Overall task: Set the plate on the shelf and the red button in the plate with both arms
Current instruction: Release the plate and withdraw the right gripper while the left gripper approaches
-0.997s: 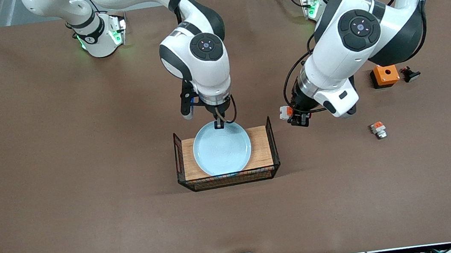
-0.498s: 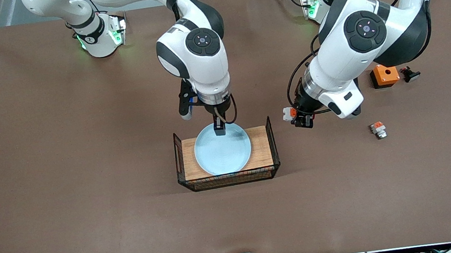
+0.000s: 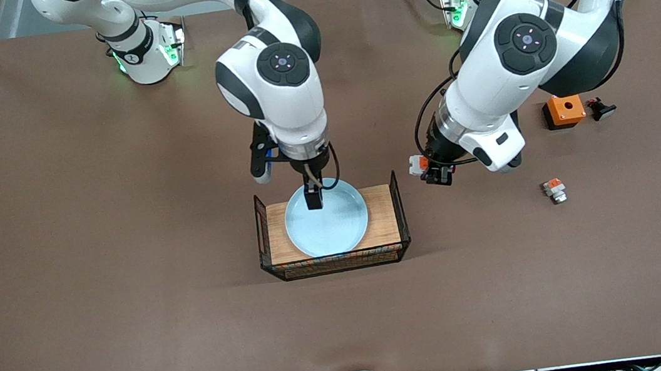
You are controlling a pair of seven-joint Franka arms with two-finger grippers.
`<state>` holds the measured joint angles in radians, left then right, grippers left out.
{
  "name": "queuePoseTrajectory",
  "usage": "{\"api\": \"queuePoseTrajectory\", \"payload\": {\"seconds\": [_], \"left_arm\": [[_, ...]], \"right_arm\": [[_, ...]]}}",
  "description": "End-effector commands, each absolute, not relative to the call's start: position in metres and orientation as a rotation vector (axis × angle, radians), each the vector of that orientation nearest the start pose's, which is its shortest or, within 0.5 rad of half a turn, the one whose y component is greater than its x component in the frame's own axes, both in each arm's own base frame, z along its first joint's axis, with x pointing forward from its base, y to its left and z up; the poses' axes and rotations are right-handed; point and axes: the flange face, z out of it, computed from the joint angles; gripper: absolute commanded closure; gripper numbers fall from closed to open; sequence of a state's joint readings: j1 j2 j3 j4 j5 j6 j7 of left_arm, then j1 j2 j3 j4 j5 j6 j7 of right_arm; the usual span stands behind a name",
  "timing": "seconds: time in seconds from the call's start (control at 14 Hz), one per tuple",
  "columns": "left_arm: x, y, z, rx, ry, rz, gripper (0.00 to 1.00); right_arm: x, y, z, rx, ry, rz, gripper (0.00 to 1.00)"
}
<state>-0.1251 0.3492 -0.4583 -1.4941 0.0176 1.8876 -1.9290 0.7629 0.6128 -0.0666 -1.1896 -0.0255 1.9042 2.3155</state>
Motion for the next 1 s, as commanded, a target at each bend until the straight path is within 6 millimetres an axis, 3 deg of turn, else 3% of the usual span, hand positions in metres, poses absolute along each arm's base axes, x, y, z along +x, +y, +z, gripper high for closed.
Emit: {"api": "queuePoseTrajectory", "payload": {"seconds": [0.0,0.36,0.5,0.93], "left_arm": [[0.573,-0.355,0.498,-2.509,-2.116,0.198,0.81],[0.573,-0.417,0.478,-2.45,-2.283,0.266,0.81],[0.574,-0.439,0.463,-2.42,-2.379,0.285,0.81],[0.578,-0.486,0.419,-2.398,-2.51,0.226,0.8]], "right_arm": [[0.579,0.456,0.464,-2.253,2.084,0.004,0.0],[0.597,0.385,0.504,-2.593,1.762,0.061,0.0],[0.602,0.338,0.531,-2.736,1.557,0.109,0.0],[0.601,0.199,0.56,-3.007,1.004,0.254,0.0]]}}
